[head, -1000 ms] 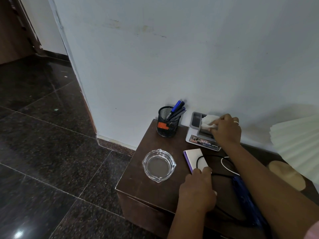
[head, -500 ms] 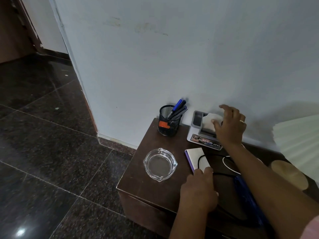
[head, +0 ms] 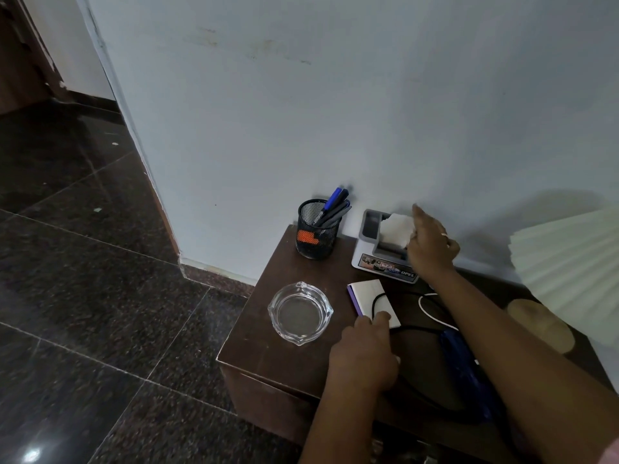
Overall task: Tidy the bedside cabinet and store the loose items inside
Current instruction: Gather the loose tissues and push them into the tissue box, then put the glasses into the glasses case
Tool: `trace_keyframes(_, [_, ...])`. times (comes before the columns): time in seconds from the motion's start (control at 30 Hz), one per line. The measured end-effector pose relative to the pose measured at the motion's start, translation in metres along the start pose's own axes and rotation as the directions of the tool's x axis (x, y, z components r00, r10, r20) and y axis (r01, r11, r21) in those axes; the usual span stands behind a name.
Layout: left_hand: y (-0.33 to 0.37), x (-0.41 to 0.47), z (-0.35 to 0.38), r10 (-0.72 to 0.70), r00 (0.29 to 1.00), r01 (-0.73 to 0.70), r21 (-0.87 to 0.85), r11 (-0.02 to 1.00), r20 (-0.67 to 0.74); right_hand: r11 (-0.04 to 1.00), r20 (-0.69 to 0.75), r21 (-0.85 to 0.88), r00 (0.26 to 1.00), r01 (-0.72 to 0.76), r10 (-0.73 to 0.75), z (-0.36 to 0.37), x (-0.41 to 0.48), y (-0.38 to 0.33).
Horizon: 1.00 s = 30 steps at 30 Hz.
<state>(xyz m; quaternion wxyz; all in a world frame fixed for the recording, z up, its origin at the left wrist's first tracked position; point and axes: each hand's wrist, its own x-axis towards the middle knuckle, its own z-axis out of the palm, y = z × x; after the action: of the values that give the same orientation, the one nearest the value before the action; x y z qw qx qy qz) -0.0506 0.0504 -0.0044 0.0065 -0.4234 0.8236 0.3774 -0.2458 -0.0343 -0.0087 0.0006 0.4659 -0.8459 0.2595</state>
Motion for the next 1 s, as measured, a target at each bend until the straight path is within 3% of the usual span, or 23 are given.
trace_keyframes(0.1, [-0.003,0.000,-0.002,-0.024,1.000,0.024,0.053,0.998,-0.003,0.999,-0.012,0.030,1.000,0.015,-0.014,-0.007,-0.022,-0.001])
trace_keyframes(0.27, [-0.007,-0.002,-0.004,-0.108,0.994,0.105,0.145,0.984,0.009,0.975,-0.062,0.111,0.981,0.191,-0.186,-0.013,-0.077,0.009])
trace_keyframes(0.37, [-0.008,-0.003,-0.001,-0.144,0.990,0.142,0.172,0.975,0.000,0.946,0.161,0.144,0.936,0.292,-0.313,-0.004,-0.106,0.012])
trace_keyframes(0.43, [-0.006,-0.003,0.002,-0.154,0.988,0.152,0.161,0.975,0.000,0.935,0.355,0.063,0.868,0.348,-0.347,0.005,-0.119,0.012])
trace_keyframes(0.53, [-0.003,-0.002,0.005,-0.149,0.989,0.148,0.151,0.977,-0.006,0.897,0.425,-0.082,0.829,0.435,-0.363,0.015,-0.126,0.016])
trace_keyframes(0.77, [-0.013,0.004,0.003,-0.171,0.985,0.169,0.170,0.971,-0.002,0.944,0.271,-0.186,0.938,0.273,-0.218,0.018,-0.117,0.029])
trace_keyframes(1.0, [-0.024,0.009,0.002,-0.147,0.989,0.140,0.197,0.970,0.018,0.970,0.285,-0.160,0.949,0.183,-0.132,0.013,-0.113,0.030])
